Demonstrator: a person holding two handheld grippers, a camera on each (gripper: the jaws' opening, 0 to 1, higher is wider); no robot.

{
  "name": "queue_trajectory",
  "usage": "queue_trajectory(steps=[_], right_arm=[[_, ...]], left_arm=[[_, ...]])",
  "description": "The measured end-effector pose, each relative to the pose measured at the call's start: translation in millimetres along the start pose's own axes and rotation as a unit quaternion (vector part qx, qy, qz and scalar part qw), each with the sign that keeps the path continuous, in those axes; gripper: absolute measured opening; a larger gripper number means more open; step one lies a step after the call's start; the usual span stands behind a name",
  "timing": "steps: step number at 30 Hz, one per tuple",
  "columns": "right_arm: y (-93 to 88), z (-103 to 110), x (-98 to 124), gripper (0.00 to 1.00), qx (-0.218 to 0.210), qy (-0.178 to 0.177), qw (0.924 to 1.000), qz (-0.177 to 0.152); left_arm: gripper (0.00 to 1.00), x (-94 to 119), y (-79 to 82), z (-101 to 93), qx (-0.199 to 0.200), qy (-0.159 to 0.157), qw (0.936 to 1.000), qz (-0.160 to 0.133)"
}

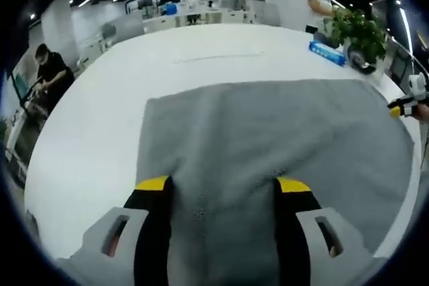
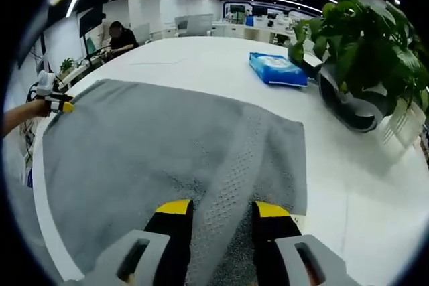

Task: Open the folded towel by lifting each exposed corner and separating the folded layers until the towel lies flat within the target outline without major curled edges

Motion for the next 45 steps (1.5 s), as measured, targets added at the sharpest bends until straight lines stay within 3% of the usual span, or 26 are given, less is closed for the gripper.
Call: queue_trajectory(steps=[7,16,18,20,21,23,26,29,36,39,42,45], right_arm=[[14.1,-10,-11,0.34,-0.004,-0.004,1.0,-0.004],[24.6,-15,-20,0.36,-0.007,-0.003,0.9999,-0.014],[26.0,-16,-20,0.41,-0.009,-0.004,0.9998,-0.016],[27.0,-17,-21,0.6,-0.014,-0.006,0.9997,-0.021],[27.0,-17,-20,0.64,-0.02,-0.001,0.9996,-0.022],[28.6,-17,-13,0.59,-0.024,-0.001,0.9993,-0.029],[36.8,-13,2,0.65,-0.039,0.009,0.9973,-0.062],[43.3,-9,18,0.7,-0.048,0.018,0.9949,-0.087],[49.2,16,67,0.83,-0.036,0.041,0.9847,-0.165],[46.8,29,86,0.91,-0.025,0.048,0.9795,-0.194],[40.7,42,99,0.98,-0.016,0.055,0.978,-0.201],[36.3,51,111,1.0,-0.011,0.064,0.9748,-0.214]], left_arm=[[0.73,-14,9.2,5.4,0.007,0.011,0.9997,-0.02],[0.77,-20,14.1,6.4,0.012,0.017,0.9989,-0.041],[0.81,-19,14.2,6.9,0.013,0.023,0.9988,-0.042],[0.9,-18,12.9,10.5,0.017,0.041,0.9982,-0.04],[0.92,-16,12.7,9.9,0.014,0.043,0.9981,-0.042],[0.91,-10,12.0,6.1,0.016,0.038,0.9985,-0.037],[0.91,3,18.4,-0.2,0.013,0.038,0.9979,-0.051],[0.92,24,33.0,-10.2,0.027,0.038,0.9954,-0.085],[0.99,75,62.3,-54.4,0.009,0.03,0.9864,-0.161],[0.99,91,65.0,-70.3,0.006,0.025,0.9831,-0.181],[0.99,110,63.6,-89.4,0.008,0.024,0.9794,-0.201],[0.99,126,58.0,-104.1,0.024,0.025,0.9772,-0.21]])
Point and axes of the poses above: the point that each gripper's makers call its tool centre point, and the gripper's own axes: x roughly backward along the fingers, z roughly to its left, y roughly out of its top, the point moved 5 cm from there along x, roughly backward along the fingers, and after that the axes turned 9 degrees about -x, right-handed, at the moved point
